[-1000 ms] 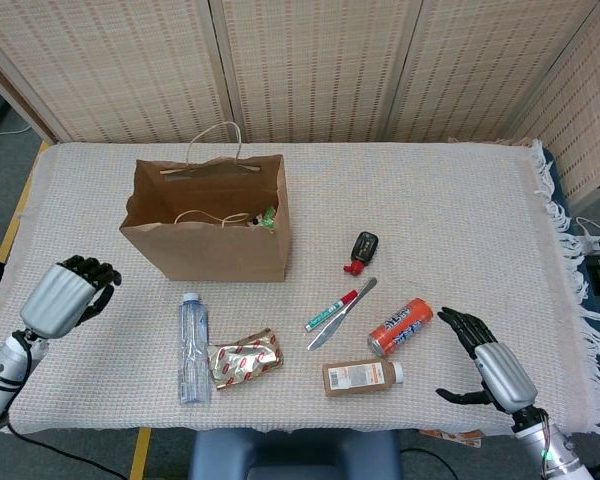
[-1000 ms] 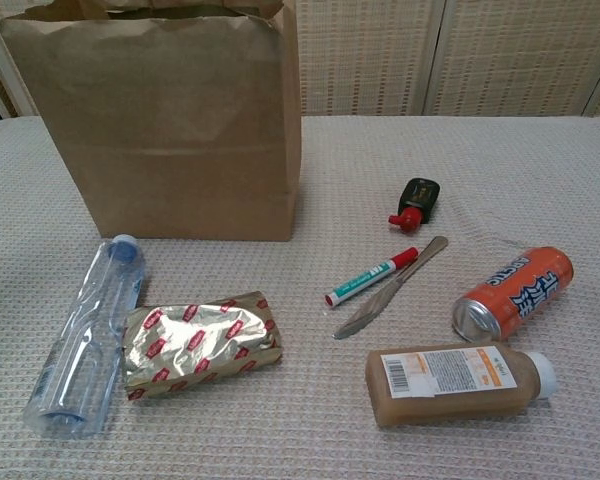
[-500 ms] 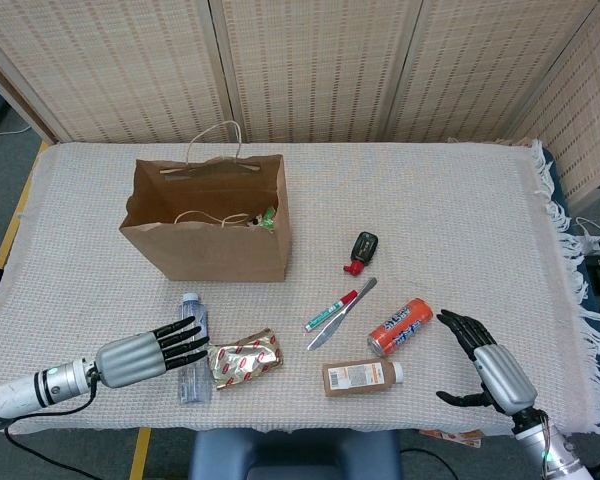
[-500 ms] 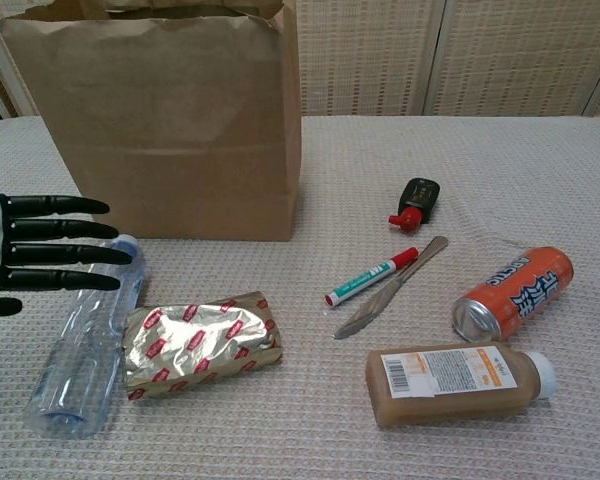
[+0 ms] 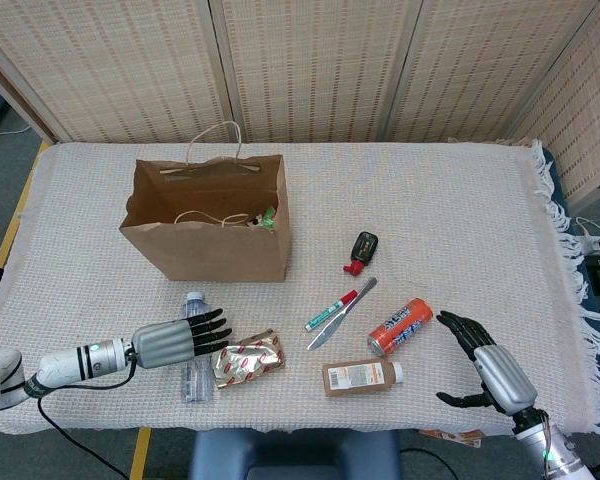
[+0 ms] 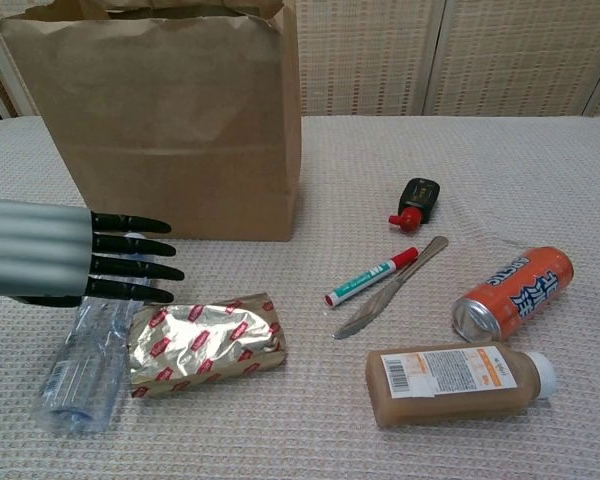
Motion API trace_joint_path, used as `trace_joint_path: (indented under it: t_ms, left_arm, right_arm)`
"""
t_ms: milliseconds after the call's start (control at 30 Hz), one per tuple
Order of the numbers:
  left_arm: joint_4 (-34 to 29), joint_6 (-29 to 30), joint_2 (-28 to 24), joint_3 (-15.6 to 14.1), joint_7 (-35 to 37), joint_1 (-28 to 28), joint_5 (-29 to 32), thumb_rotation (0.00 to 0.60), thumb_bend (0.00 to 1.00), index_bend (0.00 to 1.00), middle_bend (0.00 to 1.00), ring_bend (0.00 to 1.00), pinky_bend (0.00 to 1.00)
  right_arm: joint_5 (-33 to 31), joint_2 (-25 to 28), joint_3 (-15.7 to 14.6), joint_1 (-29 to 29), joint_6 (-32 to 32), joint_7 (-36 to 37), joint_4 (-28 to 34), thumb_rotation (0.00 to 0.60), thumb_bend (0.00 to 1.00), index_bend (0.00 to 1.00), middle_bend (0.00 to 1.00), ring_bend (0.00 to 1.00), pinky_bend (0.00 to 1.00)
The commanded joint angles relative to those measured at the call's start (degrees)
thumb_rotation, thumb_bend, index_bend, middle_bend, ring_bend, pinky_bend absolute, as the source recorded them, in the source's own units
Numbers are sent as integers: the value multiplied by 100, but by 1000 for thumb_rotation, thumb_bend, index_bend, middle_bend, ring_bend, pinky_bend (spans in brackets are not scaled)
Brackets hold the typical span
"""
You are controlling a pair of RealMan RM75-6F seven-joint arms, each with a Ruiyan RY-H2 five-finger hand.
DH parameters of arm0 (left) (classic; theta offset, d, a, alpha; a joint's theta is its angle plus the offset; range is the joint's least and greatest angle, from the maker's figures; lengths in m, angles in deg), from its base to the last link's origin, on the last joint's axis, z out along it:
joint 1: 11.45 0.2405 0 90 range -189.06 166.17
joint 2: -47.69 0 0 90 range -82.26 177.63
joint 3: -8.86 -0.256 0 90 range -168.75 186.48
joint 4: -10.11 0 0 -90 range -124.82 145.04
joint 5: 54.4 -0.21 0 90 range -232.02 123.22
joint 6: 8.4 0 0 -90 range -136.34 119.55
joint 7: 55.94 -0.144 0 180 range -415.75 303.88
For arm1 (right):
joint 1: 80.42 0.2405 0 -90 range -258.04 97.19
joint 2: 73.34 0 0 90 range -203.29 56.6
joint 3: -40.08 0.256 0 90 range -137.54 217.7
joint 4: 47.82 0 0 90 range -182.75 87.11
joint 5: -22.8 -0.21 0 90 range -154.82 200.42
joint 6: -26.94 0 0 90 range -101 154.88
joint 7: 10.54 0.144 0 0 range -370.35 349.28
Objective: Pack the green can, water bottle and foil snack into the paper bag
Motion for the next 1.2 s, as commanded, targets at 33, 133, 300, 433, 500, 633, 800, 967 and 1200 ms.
trace_joint_path:
  t_ms: [33, 133, 300, 433, 500, 633, 800, 967, 1200]
  left_arm:
    - [222, -84, 165, -9, 103, -137, 90, 600, 350, 0, 0, 0, 8]
    - [397, -153, 263, -48, 147, -213, 129, 600, 350, 0, 0, 0, 7]
    - [735, -263, 409, -201, 220, -279, 176, 600, 349, 0, 0, 0, 8]
    - [956, -218, 572, -314, 266, -255, 215, 600, 359, 0, 0, 0, 19]
    - [1032, -159, 639, -377, 291, -246, 203, 600, 398, 6, 0, 2, 77]
    - [1183, 181, 724, -528, 422, -220, 130, 600, 549, 297, 293, 280, 455]
    - [1331, 759, 653, -665, 709, -101, 116, 600, 615, 607, 643, 579, 658]
    - [1511, 1154, 395, -760, 685, 57, 164, 600, 631, 631, 668, 598, 668]
    - [1593, 970, -15, -356, 776, 602, 1131, 600, 630, 645, 681, 611, 682]
  right_arm:
    - [-9, -2, 2, 4, -12, -2, -2, 600, 0, 0, 0, 0, 0]
    - [-28, 1, 8, 11, -30, 6, 3, 600, 0, 0, 0, 0, 0]
    - [-62, 10, 19, 21, -60, 15, 18, 600, 0, 0, 0, 0, 0]
    - [-83, 12, 18, 33, -99, 10, 32, 600, 0, 0, 0, 0, 0]
    - [-95, 13, 21, 35, -107, 9, 39, 600, 0, 0, 0, 0, 0]
    - [-119, 13, 33, 29, -102, 4, 45, 600, 0, 0, 0, 0, 0]
    - [-113, 11, 33, 23, -95, -11, 47, 600, 0, 0, 0, 0, 0]
    - [-110, 6, 38, 12, -75, -30, 43, 600, 0, 0, 0, 0, 0]
    - [-93, 9, 19, -7, -62, -22, 60, 600, 0, 0, 0, 0, 0]
